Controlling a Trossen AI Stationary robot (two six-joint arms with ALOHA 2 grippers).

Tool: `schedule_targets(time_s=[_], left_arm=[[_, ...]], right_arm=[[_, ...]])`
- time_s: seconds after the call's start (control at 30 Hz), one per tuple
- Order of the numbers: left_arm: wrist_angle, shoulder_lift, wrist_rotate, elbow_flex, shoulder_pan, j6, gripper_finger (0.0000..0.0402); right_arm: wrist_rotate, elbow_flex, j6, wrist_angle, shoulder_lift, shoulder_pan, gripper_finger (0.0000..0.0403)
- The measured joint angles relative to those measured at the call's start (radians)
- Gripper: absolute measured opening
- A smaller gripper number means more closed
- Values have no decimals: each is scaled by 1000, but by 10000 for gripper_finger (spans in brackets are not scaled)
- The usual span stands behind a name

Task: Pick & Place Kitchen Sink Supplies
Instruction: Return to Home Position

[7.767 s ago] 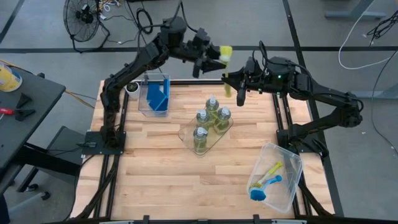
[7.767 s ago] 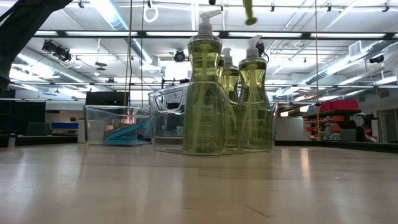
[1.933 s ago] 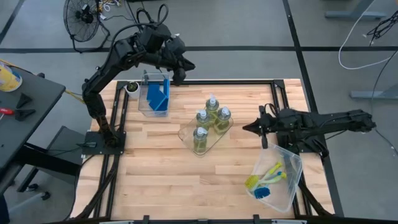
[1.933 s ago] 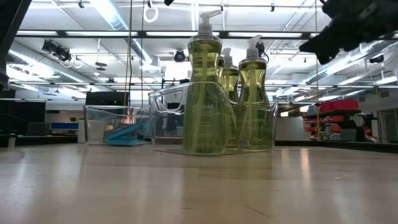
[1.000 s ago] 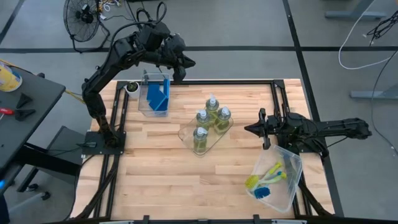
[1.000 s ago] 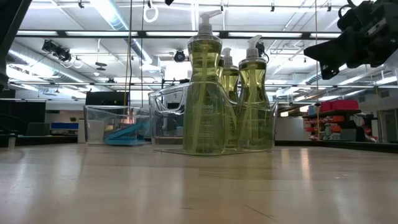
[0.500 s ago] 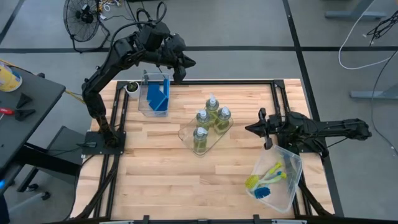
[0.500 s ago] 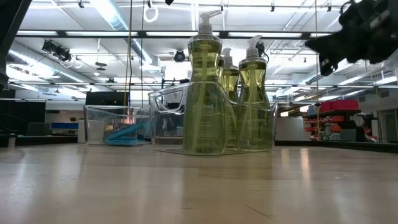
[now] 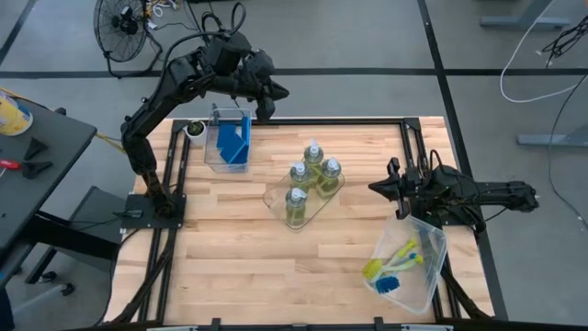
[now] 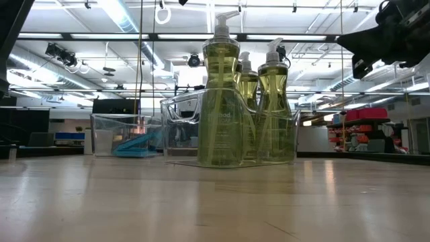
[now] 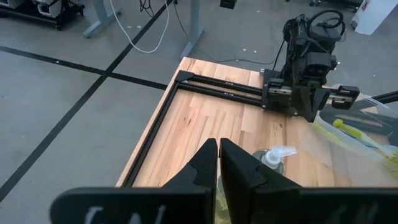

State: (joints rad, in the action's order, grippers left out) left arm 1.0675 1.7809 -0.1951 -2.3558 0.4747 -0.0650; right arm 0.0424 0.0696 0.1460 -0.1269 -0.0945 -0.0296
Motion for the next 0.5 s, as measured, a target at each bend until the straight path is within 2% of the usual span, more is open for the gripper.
schedule_targets(time_s=[0.23,0.5], left_arm=[[-23,0,0,0,0,0,21],[-77,0,0,0,0,0,21]], right_arm=[[2,0,-43,85,55,0,0],[30,0,-76,127,58,0,0]])
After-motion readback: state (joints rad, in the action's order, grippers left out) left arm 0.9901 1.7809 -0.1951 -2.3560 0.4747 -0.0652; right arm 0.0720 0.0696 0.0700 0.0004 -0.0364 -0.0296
